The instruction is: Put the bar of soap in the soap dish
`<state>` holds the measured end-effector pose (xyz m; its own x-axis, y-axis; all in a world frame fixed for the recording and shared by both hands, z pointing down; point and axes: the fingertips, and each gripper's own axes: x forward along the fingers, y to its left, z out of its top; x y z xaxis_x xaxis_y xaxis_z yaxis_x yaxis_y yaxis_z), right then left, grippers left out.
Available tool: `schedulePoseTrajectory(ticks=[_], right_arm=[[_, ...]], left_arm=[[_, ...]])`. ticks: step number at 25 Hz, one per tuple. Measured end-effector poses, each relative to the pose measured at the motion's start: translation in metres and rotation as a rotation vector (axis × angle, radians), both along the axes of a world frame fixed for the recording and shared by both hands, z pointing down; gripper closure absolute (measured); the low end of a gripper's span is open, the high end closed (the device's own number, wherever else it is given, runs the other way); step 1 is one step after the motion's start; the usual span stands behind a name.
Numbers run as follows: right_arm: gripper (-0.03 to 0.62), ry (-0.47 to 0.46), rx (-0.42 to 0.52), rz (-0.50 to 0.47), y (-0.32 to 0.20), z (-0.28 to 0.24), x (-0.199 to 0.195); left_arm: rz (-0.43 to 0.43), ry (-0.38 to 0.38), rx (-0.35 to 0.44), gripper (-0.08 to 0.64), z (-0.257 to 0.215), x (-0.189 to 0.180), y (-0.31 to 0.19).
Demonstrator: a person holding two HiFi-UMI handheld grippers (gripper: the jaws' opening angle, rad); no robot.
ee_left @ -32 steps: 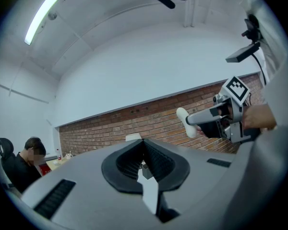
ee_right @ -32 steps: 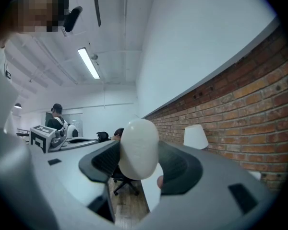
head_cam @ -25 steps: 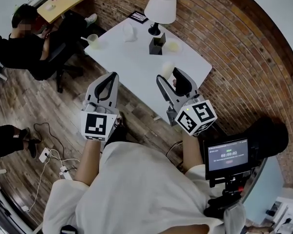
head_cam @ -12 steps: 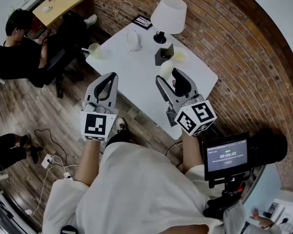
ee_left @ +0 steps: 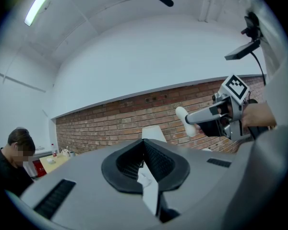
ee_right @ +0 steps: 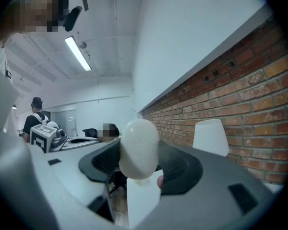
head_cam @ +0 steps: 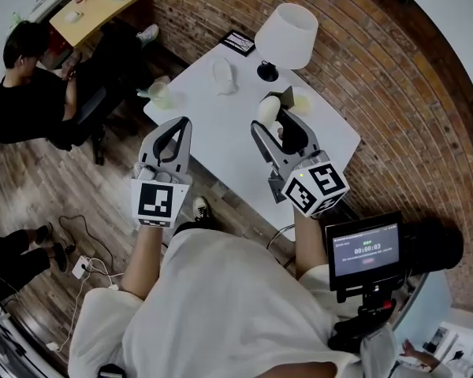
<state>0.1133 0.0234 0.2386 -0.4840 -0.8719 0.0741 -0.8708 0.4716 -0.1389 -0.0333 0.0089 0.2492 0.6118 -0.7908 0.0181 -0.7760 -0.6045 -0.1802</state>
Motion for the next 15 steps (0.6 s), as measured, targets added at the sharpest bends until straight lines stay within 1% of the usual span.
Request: schedulePoseTrajectory(ticks=[7, 15], right_arm=[[0.342, 0.006, -0.002, 0.011, -0.031, -0.001, -0.013], [0.341, 0.011, -0.004, 0.029, -0.051, 0.003, -0.023]], left_arm=[[0.02, 0.01, -0.01, 0.558, 0.004, -0.01, -0.03], [0.045, 0.018, -0.022, 0.558, 0.013, -0.017, -0.052]])
